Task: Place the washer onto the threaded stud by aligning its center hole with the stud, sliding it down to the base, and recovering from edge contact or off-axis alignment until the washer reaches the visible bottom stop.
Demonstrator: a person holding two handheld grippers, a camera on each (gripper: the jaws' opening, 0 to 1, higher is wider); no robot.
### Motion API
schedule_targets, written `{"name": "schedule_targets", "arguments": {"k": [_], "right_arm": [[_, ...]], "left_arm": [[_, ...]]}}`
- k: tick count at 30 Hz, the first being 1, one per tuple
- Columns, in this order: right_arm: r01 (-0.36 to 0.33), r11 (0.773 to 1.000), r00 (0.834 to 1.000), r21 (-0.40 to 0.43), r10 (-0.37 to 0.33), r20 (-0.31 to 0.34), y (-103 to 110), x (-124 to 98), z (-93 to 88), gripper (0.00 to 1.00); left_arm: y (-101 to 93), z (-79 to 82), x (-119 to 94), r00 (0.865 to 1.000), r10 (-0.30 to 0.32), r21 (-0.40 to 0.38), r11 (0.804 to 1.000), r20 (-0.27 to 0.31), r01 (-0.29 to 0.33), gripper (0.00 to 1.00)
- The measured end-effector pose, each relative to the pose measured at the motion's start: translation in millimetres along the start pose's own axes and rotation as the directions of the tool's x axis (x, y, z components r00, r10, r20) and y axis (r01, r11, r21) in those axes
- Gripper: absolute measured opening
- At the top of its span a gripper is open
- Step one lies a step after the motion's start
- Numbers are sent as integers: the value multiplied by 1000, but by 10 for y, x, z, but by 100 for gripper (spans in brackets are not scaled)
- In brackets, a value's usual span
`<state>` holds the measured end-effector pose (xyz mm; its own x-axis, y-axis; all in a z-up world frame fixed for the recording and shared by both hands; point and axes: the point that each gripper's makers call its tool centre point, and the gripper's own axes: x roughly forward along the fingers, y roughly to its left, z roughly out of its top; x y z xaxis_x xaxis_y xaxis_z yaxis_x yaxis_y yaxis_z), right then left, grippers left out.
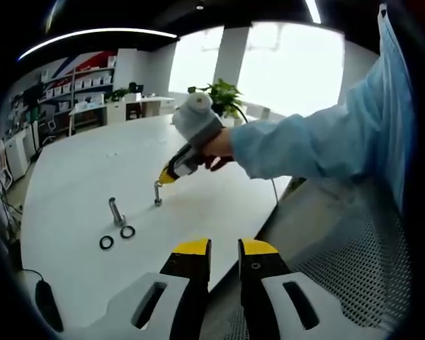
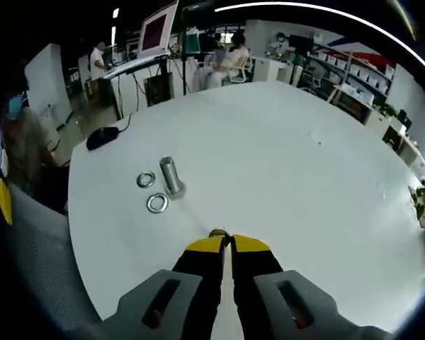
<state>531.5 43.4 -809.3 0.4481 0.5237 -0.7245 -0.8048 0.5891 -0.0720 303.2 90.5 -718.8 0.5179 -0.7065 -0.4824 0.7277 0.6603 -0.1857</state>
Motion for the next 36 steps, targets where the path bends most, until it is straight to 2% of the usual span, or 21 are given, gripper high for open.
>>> {"name": "schedule_targets", "arguments": {"k": [10,30,36], "right_arm": [[-4,1000,1000,3,4,6,9,33,37,6],[-1,999,999,-35,0,-37,-8,88,-9,6],[6,999,1000,-35,-6,-11,-27,61,77,6]], "left_arm": [[-1,-1,-2,1000,-1,-3,1000,-2,1,13],[8,-4,-4,1000,4,-7,1000,-4,-4,13],[10,-3,-2,1000,5,-6,1000,-3,-5,13]]}}
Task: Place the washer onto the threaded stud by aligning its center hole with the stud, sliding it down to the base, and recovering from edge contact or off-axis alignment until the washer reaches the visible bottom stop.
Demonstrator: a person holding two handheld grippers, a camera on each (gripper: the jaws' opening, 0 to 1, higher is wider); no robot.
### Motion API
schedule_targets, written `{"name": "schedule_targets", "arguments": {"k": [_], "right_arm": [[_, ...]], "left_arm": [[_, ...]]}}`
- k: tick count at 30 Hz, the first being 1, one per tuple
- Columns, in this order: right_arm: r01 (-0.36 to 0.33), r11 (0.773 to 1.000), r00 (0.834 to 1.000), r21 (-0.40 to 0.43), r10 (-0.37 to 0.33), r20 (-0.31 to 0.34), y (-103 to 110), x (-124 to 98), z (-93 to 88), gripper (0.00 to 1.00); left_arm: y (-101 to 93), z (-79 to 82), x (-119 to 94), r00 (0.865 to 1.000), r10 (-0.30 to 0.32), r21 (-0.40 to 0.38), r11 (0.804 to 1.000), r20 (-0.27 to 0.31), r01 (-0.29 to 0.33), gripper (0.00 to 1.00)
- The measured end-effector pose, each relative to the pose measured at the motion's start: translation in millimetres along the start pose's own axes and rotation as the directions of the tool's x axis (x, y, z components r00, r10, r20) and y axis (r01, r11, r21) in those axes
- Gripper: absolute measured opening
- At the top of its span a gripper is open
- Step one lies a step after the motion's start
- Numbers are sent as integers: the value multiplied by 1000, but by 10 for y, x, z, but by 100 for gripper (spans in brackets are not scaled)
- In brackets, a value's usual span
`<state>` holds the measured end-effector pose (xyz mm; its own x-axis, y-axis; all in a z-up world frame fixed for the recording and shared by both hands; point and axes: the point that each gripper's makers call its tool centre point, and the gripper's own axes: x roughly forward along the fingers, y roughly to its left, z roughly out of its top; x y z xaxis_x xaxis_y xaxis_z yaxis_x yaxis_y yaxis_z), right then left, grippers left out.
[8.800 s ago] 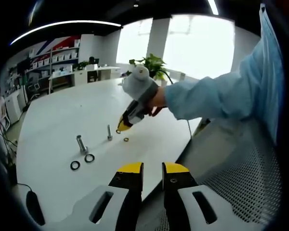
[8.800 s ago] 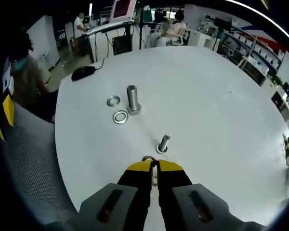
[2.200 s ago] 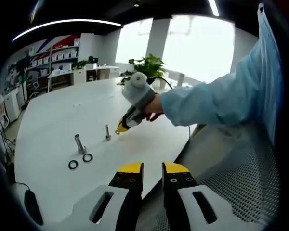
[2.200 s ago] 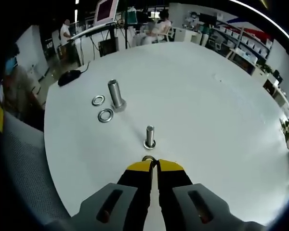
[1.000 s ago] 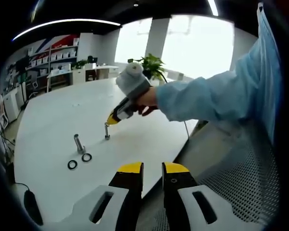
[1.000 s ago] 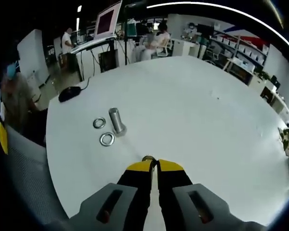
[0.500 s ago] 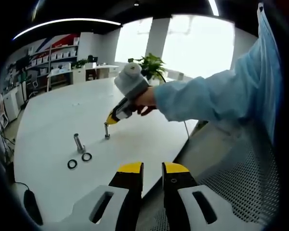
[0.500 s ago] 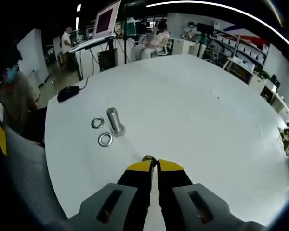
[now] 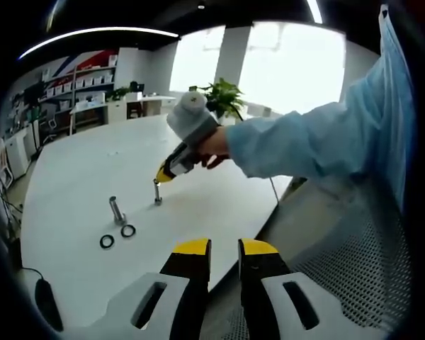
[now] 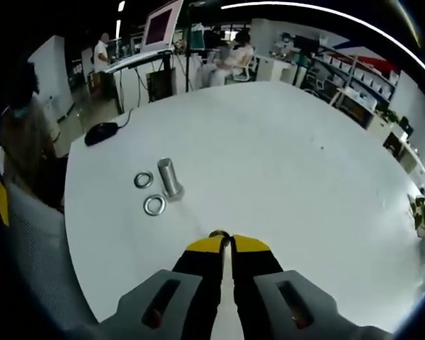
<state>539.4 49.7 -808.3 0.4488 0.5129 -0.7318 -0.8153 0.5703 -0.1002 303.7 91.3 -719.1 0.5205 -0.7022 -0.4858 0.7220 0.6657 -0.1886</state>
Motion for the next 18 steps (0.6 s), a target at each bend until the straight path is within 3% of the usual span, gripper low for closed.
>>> {"name": "schedule_targets", "arguments": {"k": [18], "right_arm": [[-11,1000,1000,-9,11,-23,9,52,6,6]], "left_arm": [[-12,1,0,1000,-5,2,1000,2,5,13]]}}
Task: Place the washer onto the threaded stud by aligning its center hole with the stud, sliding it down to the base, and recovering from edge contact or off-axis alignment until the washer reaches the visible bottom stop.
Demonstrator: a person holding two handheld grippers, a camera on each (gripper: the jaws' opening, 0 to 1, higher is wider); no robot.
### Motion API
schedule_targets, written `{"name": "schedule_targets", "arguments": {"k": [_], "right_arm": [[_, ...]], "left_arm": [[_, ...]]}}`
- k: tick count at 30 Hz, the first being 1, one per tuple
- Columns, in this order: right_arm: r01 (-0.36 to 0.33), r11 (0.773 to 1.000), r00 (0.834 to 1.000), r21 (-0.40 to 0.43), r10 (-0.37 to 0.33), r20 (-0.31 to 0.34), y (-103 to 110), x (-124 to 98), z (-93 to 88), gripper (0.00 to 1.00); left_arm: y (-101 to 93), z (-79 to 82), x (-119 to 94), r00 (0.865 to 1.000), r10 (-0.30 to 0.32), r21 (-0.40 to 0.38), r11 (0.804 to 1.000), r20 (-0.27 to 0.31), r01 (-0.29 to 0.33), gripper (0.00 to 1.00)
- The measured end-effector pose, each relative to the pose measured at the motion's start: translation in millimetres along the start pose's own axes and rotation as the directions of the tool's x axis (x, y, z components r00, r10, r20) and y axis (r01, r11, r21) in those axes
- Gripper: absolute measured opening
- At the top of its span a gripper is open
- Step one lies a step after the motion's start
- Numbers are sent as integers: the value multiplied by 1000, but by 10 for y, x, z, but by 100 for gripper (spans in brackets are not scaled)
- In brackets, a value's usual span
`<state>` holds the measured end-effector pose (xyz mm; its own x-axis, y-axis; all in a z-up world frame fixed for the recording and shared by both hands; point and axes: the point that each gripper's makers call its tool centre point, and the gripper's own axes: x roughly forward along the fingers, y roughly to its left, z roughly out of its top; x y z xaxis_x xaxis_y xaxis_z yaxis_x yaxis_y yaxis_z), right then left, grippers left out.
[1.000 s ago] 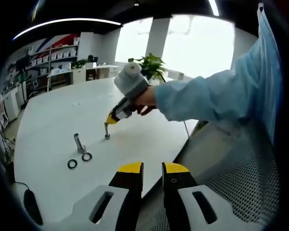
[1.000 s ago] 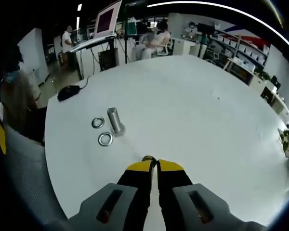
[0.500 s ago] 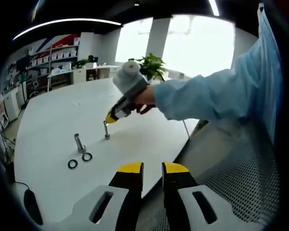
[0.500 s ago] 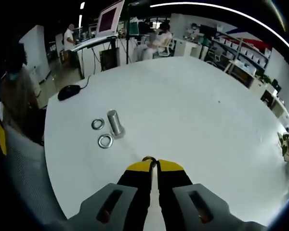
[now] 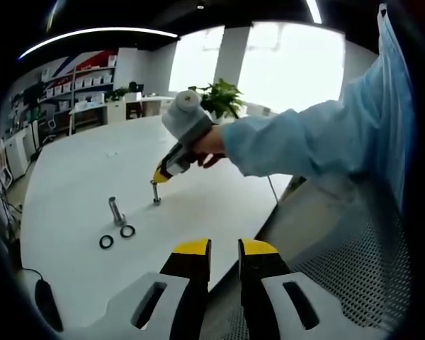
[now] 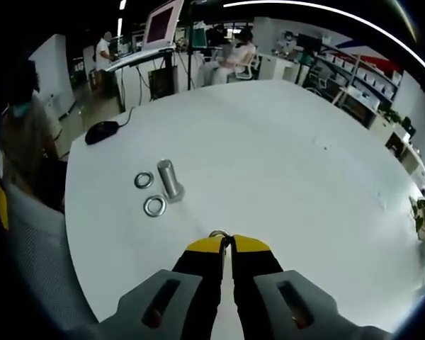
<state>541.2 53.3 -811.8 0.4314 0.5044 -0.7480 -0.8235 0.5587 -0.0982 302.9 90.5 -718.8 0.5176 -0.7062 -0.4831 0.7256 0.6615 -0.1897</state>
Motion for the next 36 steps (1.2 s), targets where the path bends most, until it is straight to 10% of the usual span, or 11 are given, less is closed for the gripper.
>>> {"name": "schedule_targets", "arguments": {"k": [36], "right_arm": [[-6,1000,1000,24,6,-2,8,-9,-7,7]], "left_arm": [[-18,9,2,1000,-16,3,1000,3,16,13]]}}
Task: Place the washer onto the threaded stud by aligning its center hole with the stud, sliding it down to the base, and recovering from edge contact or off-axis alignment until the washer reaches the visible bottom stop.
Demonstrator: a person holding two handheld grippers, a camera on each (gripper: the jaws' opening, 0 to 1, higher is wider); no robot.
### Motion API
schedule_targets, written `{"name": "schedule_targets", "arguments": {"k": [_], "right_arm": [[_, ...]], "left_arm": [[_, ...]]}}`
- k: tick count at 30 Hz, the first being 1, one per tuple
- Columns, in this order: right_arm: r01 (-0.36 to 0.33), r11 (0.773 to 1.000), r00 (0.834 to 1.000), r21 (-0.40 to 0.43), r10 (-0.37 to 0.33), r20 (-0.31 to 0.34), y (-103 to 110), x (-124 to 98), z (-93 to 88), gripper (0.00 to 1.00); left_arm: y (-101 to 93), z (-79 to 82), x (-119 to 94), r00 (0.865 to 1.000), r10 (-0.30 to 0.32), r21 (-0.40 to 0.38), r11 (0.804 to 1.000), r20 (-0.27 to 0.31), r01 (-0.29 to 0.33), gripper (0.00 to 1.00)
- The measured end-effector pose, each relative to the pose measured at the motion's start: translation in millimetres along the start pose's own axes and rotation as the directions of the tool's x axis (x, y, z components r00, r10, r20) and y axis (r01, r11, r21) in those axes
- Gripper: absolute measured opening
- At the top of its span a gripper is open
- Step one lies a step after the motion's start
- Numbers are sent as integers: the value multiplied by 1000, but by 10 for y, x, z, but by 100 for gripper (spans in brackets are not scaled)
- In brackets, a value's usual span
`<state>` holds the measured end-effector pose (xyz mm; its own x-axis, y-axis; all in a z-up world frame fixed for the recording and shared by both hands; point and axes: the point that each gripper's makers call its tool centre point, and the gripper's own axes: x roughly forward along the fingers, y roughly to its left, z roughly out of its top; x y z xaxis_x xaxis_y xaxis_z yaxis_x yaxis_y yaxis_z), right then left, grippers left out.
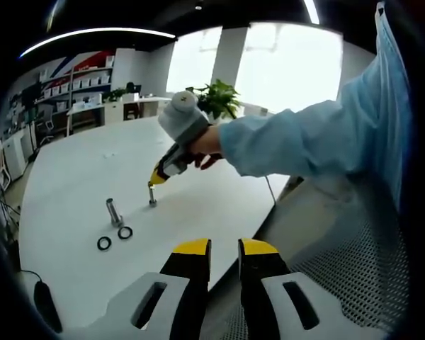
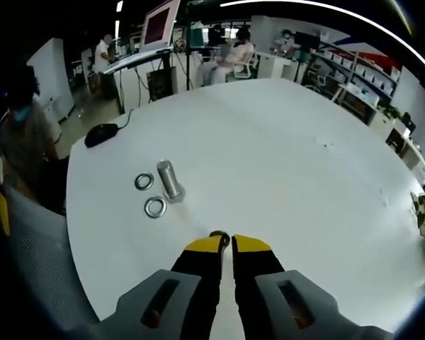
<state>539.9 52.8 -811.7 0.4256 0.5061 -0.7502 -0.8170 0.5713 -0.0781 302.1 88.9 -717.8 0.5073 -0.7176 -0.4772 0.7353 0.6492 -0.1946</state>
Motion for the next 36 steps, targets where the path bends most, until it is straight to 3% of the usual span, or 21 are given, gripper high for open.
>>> {"name": "schedule_targets", "arguments": {"k": [7,14,29,36], "right_arm": [[3,1000,1000,17,-4,31,-43,-13,88,7],[7,1000,1000,17,-7,15,-42,-15,-5,7],[133,976,991,172,-131,-28,-606,-339,-603,7],[133,974,991,184,-125,-57,-611,-338,-817,7]], "left_arm": [[4,-1,1,1000,2,-2,1000,-1,-2,13],[15,2,-4,1000,8,-5,1000,1,-8,13],[29,-19,3,1000,16,-12,1000,-9,-16,13],[211,68,-81,991,118,-64,991,59,-115,13]]}}
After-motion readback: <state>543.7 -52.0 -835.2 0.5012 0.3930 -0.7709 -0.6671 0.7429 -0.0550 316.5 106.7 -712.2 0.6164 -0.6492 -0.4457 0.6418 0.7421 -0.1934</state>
